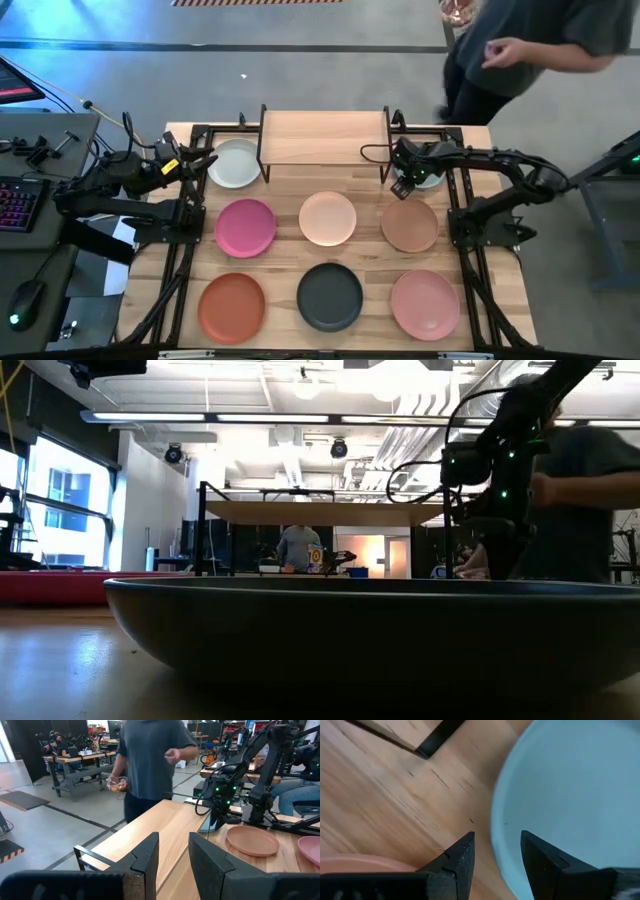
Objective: Place and stack plates onto a shelf
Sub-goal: Put the brown plate on the shelf
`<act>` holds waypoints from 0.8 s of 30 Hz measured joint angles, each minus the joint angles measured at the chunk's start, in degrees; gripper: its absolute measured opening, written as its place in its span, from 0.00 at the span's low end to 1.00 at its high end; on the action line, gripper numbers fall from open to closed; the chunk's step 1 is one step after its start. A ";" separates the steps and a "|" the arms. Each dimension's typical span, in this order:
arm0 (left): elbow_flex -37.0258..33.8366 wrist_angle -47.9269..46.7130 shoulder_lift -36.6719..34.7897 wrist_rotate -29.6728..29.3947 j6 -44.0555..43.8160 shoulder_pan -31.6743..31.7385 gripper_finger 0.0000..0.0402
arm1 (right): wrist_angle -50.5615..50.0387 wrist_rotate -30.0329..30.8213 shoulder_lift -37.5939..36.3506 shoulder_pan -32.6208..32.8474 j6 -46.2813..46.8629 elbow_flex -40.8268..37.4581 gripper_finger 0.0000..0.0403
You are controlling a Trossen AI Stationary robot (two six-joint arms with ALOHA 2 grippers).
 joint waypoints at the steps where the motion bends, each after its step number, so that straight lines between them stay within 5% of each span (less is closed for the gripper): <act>1: 0.00 0.00 0.00 0.00 0.01 0.00 0.24 | 0.20 -0.02 0.50 0.00 -0.34 0.00 0.34; 24: 0.00 0.02 0.00 0.02 0.00 0.00 0.24 | -1.40 2.17 0.21 1.10 1.22 -0.04 0.34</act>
